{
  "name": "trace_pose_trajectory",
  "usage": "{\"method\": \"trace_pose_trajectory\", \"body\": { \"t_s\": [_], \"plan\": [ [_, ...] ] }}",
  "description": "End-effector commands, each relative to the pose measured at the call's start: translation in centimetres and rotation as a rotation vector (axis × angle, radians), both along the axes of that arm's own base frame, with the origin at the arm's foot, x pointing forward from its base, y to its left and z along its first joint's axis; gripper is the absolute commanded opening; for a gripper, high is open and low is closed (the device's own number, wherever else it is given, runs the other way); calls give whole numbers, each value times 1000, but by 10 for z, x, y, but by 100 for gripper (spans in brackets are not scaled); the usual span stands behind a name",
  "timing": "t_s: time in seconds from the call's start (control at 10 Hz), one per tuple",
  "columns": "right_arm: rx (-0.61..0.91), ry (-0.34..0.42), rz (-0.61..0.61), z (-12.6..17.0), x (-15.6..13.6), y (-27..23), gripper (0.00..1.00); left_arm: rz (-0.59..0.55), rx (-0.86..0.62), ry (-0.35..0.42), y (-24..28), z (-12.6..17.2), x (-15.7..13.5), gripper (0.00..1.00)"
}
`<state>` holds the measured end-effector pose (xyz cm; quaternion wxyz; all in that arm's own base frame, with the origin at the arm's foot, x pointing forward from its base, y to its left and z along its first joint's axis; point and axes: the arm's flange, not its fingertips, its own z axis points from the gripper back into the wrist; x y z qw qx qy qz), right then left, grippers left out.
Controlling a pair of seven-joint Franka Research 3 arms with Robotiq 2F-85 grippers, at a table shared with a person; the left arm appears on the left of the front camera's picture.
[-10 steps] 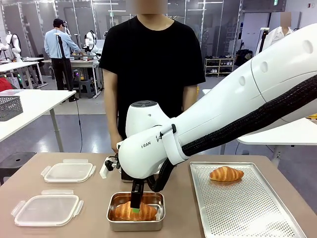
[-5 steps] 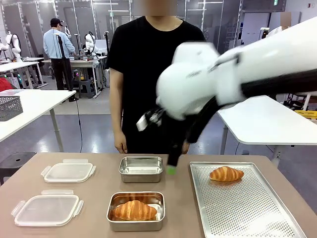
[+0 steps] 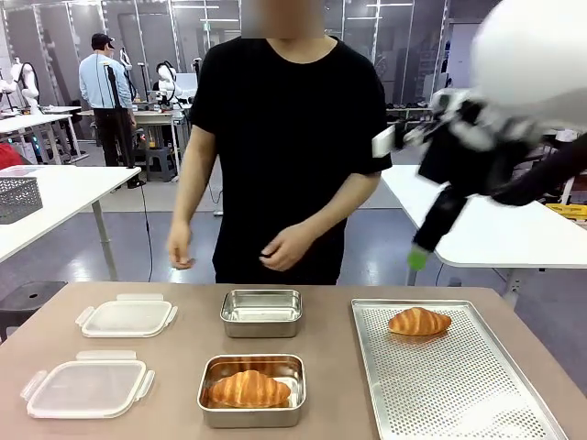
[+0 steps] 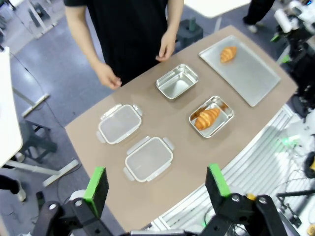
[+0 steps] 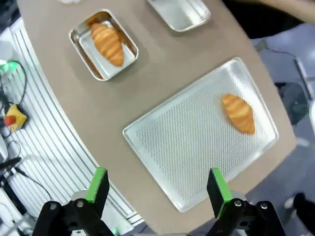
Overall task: Place the bread into the airtight container.
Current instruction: Pick up a Butter Roll and place it into an empty Airtight Container.
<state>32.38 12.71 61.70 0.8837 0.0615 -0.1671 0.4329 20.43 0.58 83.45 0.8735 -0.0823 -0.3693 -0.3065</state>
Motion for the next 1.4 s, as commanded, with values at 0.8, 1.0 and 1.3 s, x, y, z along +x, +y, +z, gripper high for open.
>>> {"method": "trace_pose_trajectory", "body": {
  "t_s": [0.8, 1.0, 1.3],
  "plan": [
    [88, -41, 61, -100, 104, -32, 100, -7, -1, -2, -1, 1, 0, 100],
    [183, -42, 235, -130, 133, -27, 100, -7, -1, -2, -1, 1, 0, 100],
    [-47, 8, 258, -164, 168, -9, 100, -7, -1, -2, -1, 1, 0, 100]
  ]
}}
